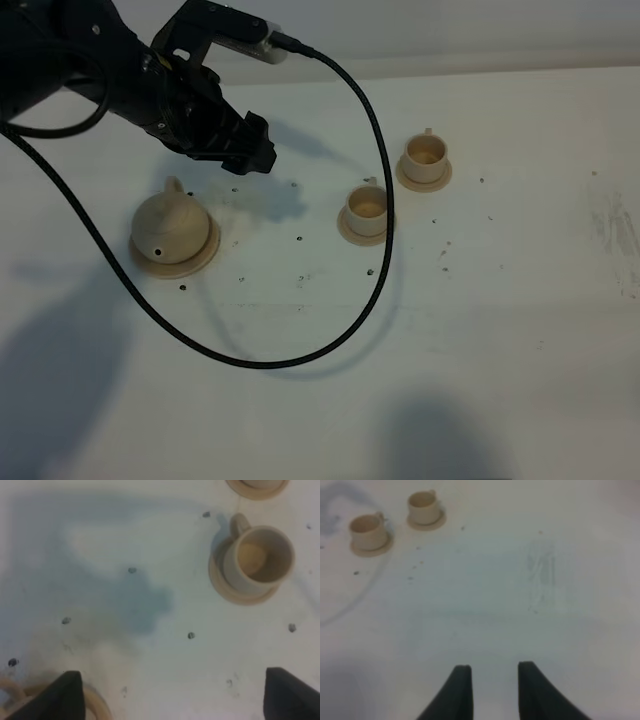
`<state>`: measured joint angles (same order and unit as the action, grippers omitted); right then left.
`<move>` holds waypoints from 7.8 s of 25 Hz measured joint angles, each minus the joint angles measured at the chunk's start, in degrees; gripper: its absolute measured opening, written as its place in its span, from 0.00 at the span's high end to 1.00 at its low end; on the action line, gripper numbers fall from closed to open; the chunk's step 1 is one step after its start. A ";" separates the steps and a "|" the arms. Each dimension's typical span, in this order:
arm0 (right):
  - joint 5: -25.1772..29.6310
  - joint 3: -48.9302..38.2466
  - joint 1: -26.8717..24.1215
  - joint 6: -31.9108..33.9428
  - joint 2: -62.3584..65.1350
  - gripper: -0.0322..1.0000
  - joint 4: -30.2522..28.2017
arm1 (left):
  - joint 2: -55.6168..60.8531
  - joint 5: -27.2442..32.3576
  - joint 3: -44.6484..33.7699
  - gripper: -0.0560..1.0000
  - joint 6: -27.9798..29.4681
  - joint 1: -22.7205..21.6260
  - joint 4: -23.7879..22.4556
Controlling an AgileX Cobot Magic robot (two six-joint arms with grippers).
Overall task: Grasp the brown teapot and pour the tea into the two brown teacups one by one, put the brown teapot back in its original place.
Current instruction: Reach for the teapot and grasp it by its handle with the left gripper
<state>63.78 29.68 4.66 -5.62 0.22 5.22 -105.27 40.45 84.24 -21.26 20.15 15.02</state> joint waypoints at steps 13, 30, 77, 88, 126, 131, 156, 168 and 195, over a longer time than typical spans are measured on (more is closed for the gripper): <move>0.00 0.00 0.16 0.00 0.02 0.76 -0.12 | -0.06 24.56 16.76 0.29 0.29 0.00 -14.50; 0.00 0.00 0.16 0.00 0.20 0.76 -0.12 | -13.79 25.66 17.20 0.29 16.80 0.00 -24.46; 0.02 -0.05 0.17 -0.03 0.20 0.76 0.02 | -20.52 11.51 17.20 0.29 25.88 -7.29 -15.69; 0.02 -0.05 0.17 -0.03 0.20 0.76 0.08 | -23.93 8.01 17.20 0.29 28.14 -8.50 -17.71; 0.02 -0.05 0.17 -0.03 0.20 0.76 0.08 | -24.04 27.84 17.79 0.35 28.88 -16.26 -29.64; 0.02 -0.05 0.17 -0.03 0.20 0.76 0.08 | -22.89 27.84 17.74 0.35 28.88 -17.38 -31.85; 0.02 -0.05 0.17 -0.03 0.20 0.76 0.08 | -8.06 27.88 14.49 0.40 -41.35 -15.71 -10.50; 0.02 -0.05 0.17 -0.03 0.20 0.76 0.08 | -8.06 27.88 10.66 0.40 -49.16 -15.76 -15.02; 0.02 -0.05 0.17 -0.03 0.20 0.76 0.08 | -10.39 27.44 4.12 0.55 -38.48 -15.76 -20.45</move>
<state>63.81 29.63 4.82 -5.65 0.42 5.30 -115.66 67.89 88.36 -59.74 4.39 -5.44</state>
